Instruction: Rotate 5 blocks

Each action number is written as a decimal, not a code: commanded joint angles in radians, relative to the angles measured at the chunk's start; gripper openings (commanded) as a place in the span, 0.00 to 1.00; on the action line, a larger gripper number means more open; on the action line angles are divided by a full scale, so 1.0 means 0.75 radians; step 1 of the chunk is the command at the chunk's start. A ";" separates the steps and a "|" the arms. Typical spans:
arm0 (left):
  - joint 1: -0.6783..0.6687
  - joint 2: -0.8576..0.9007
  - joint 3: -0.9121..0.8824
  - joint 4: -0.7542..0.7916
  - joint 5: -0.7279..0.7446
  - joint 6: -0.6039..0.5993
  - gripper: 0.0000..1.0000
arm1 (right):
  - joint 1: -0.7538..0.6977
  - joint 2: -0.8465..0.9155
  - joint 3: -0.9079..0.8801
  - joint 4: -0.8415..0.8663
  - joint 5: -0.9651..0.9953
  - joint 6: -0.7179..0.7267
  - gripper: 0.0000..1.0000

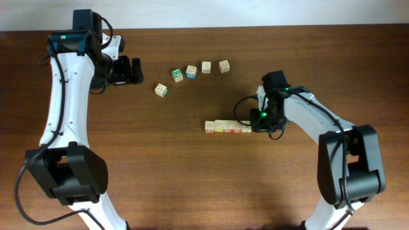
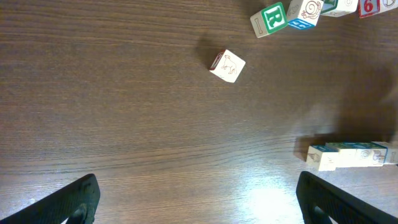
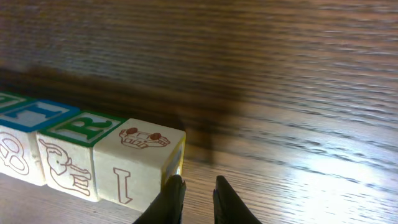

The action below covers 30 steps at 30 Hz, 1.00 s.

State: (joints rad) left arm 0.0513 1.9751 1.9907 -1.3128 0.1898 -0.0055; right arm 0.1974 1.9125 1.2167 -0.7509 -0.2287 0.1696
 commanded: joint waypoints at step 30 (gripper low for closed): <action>-0.013 0.009 -0.016 -0.056 0.111 0.119 0.15 | 0.176 0.010 0.518 -0.212 -0.183 0.170 0.10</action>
State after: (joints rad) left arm 0.0513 1.9751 1.9907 -1.3514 0.2062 0.0662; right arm 0.3305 1.9236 1.5856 -0.9287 -0.3466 0.2928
